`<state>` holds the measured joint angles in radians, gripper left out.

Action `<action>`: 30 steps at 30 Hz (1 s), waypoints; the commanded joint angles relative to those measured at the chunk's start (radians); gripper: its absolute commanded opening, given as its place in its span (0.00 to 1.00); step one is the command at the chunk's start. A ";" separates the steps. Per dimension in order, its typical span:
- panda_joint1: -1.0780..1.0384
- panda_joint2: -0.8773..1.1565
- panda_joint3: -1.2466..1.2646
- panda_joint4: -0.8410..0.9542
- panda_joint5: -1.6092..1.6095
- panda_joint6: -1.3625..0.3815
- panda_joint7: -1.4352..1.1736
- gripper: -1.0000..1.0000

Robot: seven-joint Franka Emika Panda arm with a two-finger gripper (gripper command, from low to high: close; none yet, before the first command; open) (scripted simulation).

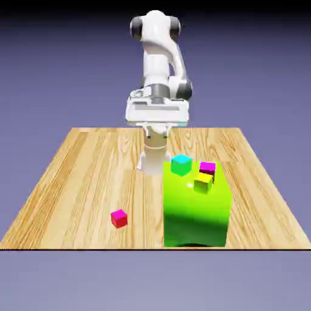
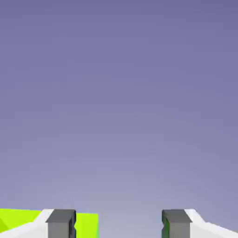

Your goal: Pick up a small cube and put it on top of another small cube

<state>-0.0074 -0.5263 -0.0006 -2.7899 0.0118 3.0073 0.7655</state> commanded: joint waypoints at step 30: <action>-0.358 0.953 0.026 0.363 0.260 -0.360 0.398 0.00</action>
<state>-0.3651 0.4271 0.0259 -2.4270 0.2716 2.6471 1.1637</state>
